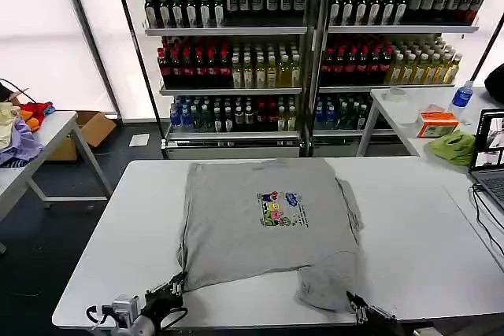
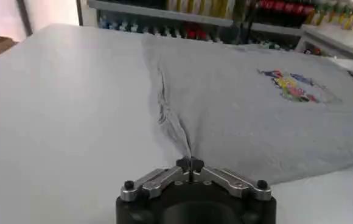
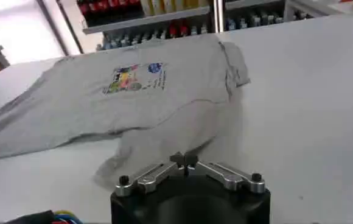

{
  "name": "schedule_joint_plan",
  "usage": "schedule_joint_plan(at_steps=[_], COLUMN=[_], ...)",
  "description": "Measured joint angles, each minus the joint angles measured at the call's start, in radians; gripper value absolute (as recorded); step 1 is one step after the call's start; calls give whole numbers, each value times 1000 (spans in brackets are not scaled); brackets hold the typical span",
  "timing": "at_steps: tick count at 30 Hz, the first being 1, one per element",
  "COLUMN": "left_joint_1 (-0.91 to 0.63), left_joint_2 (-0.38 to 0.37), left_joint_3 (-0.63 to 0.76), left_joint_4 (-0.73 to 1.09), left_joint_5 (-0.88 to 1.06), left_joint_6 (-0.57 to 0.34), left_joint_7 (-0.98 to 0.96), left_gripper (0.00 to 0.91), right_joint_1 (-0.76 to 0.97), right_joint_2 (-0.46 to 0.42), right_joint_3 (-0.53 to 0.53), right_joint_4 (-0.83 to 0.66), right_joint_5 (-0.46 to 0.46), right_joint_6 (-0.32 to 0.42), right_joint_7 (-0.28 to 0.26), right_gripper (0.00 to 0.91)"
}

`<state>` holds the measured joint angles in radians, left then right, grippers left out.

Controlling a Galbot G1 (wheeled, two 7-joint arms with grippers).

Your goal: Fold and organize the clothes.

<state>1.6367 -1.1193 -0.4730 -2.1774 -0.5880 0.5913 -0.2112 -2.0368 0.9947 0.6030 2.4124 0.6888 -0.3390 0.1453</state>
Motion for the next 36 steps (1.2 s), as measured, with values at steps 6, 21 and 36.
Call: schedule_joint_plan(at_steps=[6,21,36], left_joint_1=[69,-88,-525], left_joint_2=[56,212,164], left_joint_3=[-69,-85,58], left_joint_4=[-85,-58,292], left_joint_5=[-50,-291,-361], left_joint_6=[-1,-9,-14], left_joint_7=[-13,-33,77], left_gripper=[10,10,907], right_joint_1=[30,510,992], right_joint_2=[7,-16,11], right_joint_3=[-14,-102,-334], right_joint_4=[9,-183,-539], right_joint_5=[20,121,106], right_joint_6=[42,70,-6], right_joint_7=[6,59,68], right_gripper=[0,0,907])
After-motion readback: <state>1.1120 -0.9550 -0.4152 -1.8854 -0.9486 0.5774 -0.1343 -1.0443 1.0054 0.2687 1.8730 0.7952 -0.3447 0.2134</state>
